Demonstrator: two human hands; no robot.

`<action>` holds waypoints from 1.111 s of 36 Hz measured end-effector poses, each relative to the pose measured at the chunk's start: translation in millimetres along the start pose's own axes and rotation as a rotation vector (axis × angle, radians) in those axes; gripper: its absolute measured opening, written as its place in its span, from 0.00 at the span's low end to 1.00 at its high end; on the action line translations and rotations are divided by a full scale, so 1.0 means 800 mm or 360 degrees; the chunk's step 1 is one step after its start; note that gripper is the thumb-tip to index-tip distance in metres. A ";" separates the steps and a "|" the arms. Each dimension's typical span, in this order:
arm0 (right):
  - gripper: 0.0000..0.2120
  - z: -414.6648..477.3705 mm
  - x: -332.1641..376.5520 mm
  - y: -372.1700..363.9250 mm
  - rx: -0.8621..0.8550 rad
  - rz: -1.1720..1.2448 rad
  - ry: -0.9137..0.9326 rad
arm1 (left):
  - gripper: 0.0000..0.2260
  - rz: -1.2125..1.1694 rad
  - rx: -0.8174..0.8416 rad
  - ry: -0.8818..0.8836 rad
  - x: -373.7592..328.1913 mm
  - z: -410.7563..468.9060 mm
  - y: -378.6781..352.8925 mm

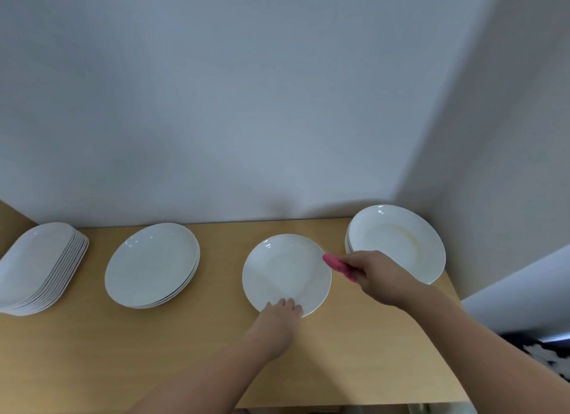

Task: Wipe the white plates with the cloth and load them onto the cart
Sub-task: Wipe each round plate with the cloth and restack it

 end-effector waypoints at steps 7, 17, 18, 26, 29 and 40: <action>0.26 0.002 0.005 0.024 -0.0153 0.0018 0.0043 | 0.22 -0.0430 -0.0141 0.0165 0.016 -0.001 0.044; 0.18 0.015 0.045 0.062 -0.0326 0.0036 0.0250 | 0.11 -0.1096 -0.0651 0.0408 0.080 -0.019 0.156; 0.17 0.017 0.050 0.063 -0.0337 0.0024 0.0264 | 0.10 -0.1241 -0.0678 0.0458 0.088 -0.022 0.161; 0.24 0.033 0.080 0.055 -0.0323 0.0031 0.0356 | 0.08 -0.2267 -0.0582 0.0612 0.118 -0.042 0.156; 0.13 0.041 0.089 0.043 -0.0275 0.0020 0.0432 | 0.14 -0.2352 -0.0530 0.0608 0.117 -0.048 0.148; 0.17 0.077 0.129 0.001 -0.0080 -0.0142 0.0556 | 0.11 -0.2453 -0.0520 0.0725 0.140 -0.066 0.129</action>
Point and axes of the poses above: each hand's wrist, its own z-axis towards the middle knuckle, its own y-axis out of the back of the hand, x = y × z, the point moved 8 cm from there along z, towards the middle knuckle, and after that the axes turned 7 degrees about y, right-handed, at the moved point
